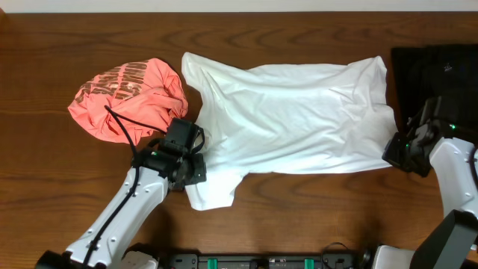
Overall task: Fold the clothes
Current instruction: 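Pull the white T-shirt edges outward to smooth it flat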
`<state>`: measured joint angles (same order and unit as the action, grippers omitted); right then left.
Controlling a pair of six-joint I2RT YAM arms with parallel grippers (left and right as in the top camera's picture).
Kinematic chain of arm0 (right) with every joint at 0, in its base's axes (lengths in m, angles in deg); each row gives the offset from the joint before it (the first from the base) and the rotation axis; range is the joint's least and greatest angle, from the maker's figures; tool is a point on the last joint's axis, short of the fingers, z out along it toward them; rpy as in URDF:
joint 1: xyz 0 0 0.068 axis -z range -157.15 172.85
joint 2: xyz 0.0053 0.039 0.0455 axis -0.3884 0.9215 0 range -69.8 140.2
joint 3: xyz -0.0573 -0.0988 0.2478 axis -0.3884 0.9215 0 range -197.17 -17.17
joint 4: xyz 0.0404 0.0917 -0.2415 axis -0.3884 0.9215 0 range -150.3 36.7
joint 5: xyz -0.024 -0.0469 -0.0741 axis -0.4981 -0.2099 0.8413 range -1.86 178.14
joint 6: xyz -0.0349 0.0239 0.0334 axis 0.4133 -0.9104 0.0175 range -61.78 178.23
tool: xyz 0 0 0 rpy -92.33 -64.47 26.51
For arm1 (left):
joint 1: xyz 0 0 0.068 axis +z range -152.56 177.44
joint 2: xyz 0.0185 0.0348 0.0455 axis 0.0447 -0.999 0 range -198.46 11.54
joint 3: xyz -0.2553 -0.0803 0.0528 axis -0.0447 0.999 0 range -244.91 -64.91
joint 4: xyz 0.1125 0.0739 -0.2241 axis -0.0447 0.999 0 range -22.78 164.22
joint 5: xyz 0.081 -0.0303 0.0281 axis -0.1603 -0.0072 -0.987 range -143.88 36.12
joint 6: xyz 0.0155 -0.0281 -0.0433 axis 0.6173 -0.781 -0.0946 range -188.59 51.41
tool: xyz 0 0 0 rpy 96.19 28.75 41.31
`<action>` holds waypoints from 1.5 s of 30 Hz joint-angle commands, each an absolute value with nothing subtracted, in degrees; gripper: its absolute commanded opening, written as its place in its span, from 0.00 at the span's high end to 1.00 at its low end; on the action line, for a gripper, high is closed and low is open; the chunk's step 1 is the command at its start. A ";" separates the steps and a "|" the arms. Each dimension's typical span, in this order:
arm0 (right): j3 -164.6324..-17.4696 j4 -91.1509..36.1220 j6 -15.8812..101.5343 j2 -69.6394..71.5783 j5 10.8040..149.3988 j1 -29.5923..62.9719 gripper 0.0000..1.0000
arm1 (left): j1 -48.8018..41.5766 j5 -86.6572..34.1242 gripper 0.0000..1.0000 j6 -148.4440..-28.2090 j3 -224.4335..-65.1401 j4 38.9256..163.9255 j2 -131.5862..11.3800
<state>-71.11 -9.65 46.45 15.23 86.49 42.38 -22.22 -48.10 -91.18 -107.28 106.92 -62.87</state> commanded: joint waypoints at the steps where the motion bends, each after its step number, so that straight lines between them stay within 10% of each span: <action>1: -71.87 -7.83 44.90 14.84 87.02 43.30 0.99 | -22.25 -45.19 0.94 -91.88 -107.15 109.35 -62.04; 13: -71.85 -2.56 43.85 14.84 87.08 43.30 0.99 | -22.25 -39.93 0.94 -92.05 -107.15 116.28 -62.15; 17: -71.85 -2.65 43.85 14.84 87.08 43.32 0.73 | -22.25 -39.95 0.52 -92.05 -107.15 116.32 -62.15; 20: -71.85 -2.67 43.88 14.84 87.11 43.30 0.49 | -22.25 -39.97 0.39 -92.03 -107.15 116.19 -62.15; 45: -81.23 -25.21 56.18 14.86 70.80 37.77 0.44 | -22.25 -41.48 0.16 -88.34 -120.02 98.33 -62.30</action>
<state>-80.11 -23.13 53.16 15.10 73.84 39.76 -22.22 -40.76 -89.61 -119.10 100.43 -62.32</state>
